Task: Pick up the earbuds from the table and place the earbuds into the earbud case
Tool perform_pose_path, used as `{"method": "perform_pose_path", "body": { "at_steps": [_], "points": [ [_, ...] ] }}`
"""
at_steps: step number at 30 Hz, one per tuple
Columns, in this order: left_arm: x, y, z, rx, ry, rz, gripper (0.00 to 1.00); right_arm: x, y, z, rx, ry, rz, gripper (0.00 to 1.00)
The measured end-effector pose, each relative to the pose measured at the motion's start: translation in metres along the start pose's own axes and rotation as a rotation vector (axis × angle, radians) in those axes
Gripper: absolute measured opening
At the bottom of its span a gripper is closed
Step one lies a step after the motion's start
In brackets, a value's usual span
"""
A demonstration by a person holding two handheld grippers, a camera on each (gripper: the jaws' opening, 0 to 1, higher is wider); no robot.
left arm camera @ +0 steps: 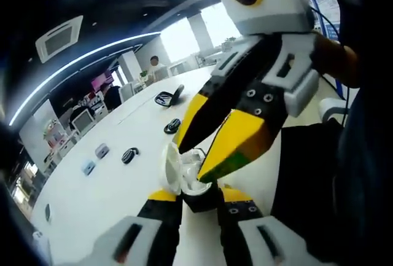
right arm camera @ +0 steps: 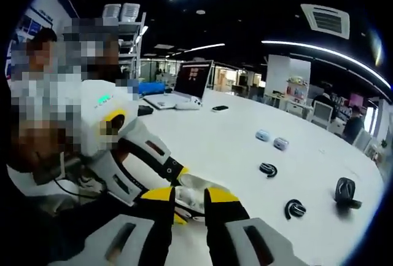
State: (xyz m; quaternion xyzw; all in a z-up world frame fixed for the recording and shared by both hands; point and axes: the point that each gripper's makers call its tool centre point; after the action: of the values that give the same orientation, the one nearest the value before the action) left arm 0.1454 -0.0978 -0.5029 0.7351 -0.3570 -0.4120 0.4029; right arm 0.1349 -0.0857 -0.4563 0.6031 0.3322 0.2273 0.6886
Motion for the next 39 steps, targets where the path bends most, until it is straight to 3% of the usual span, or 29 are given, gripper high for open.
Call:
{"method": "perform_pose_path", "body": {
  "at_steps": [8,11,12,13,14,16,20,22,25,31,39],
  "points": [
    [-0.001,-0.001,0.002,-0.005,-0.007,0.007,0.25,-0.008,0.005,0.023,0.08,-0.023,0.039,0.18],
    [-0.002,-0.001,0.002,-0.007,-0.017,0.015,0.24,-0.01,0.017,0.022,0.083,0.074,0.091,0.25],
    [-0.002,-0.001,0.002,-0.015,-0.023,0.02,0.24,-0.011,0.017,0.016,0.053,0.155,0.082,0.33],
    [-0.002,-0.002,0.002,-0.022,-0.027,0.025,0.24,-0.012,0.015,0.017,0.024,0.178,0.058,0.37],
    [-0.003,-0.002,0.001,-0.026,-0.028,0.026,0.24,-0.012,0.013,0.021,-0.062,0.189,0.03,0.39],
    [-0.002,-0.001,0.002,-0.028,-0.034,0.03,0.24,-0.013,0.007,0.027,-0.246,0.227,-0.041,0.39],
    [-0.002,0.0,0.003,-0.024,-0.05,0.032,0.25,-0.011,-0.002,0.022,-0.389,0.343,-0.119,0.39],
    [-0.002,0.0,0.002,-0.024,-0.055,0.033,0.25,-0.009,-0.009,0.02,-0.521,0.422,-0.172,0.39],
    [-0.002,0.0,0.003,-0.019,-0.066,0.031,0.24,-0.003,-0.019,0.023,-0.663,0.481,-0.233,0.39],
    [-0.003,0.001,0.004,0.025,-0.092,0.016,0.24,0.009,-0.028,0.018,-0.756,0.594,-0.311,0.4],
    [-0.002,0.002,0.004,0.07,-0.113,0.002,0.24,0.016,-0.035,0.013,-0.855,0.666,-0.353,0.43]
  ]
}}
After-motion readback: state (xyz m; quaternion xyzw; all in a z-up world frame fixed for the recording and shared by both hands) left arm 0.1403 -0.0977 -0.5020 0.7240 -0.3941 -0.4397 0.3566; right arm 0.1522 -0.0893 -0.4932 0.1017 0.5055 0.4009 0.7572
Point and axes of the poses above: the point that each gripper's makers call its tool centre point, and the gripper's own axes: x roughly forward along the fingers, z roughly to its right, y roughly out of its top, and after that the axes turned 12 degrees about z, right-handed
